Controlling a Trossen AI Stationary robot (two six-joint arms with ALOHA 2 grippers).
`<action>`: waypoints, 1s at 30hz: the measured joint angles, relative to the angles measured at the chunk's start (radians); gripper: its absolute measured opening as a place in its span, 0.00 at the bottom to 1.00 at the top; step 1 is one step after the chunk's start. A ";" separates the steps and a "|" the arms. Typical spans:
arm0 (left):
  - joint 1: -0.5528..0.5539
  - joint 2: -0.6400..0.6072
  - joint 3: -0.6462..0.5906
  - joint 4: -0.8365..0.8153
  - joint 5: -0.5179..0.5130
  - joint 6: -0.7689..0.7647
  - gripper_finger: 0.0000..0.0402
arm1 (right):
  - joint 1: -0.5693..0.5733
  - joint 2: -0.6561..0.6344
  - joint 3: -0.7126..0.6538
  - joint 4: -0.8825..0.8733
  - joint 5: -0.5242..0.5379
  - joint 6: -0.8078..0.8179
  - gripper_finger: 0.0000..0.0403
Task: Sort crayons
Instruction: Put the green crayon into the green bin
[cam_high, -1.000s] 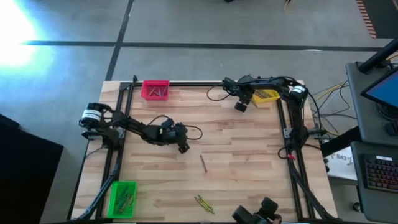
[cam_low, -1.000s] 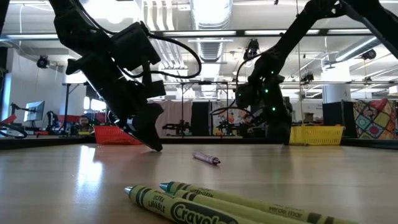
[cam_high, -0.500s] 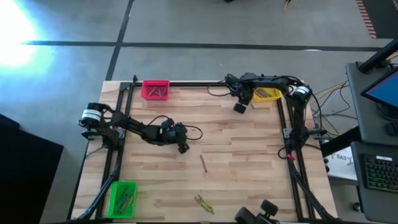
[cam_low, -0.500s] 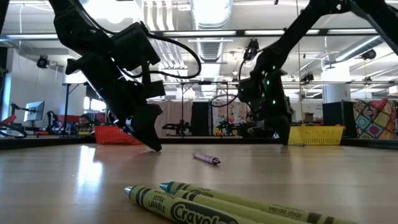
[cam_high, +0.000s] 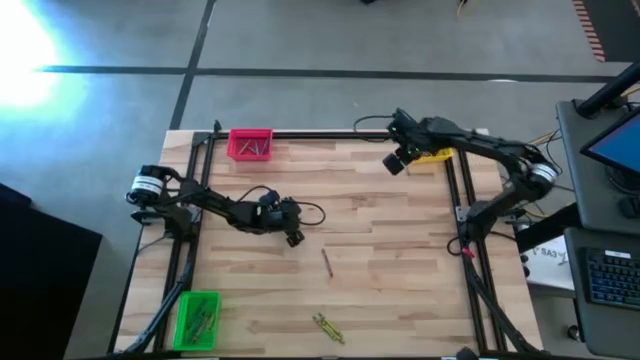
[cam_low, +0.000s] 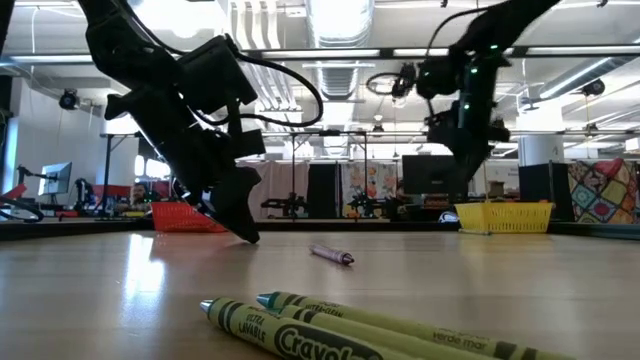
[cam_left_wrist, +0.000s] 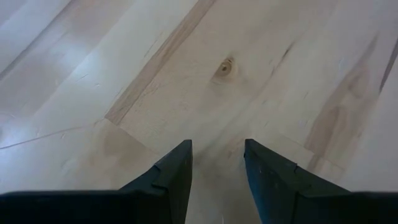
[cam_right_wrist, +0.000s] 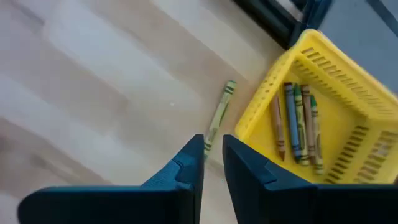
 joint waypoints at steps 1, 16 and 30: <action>-0.002 0.000 0.000 0.000 0.003 0.000 0.32 | 0.001 -0.035 -0.045 0.047 -0.002 0.015 0.14; -0.010 0.000 0.000 -0.006 -0.005 0.026 0.32 | 0.002 -0.143 -0.398 0.331 0.089 0.181 0.27; -0.010 0.000 0.000 -0.006 -0.009 0.038 0.32 | -0.002 -0.062 -0.474 0.541 0.048 0.155 0.25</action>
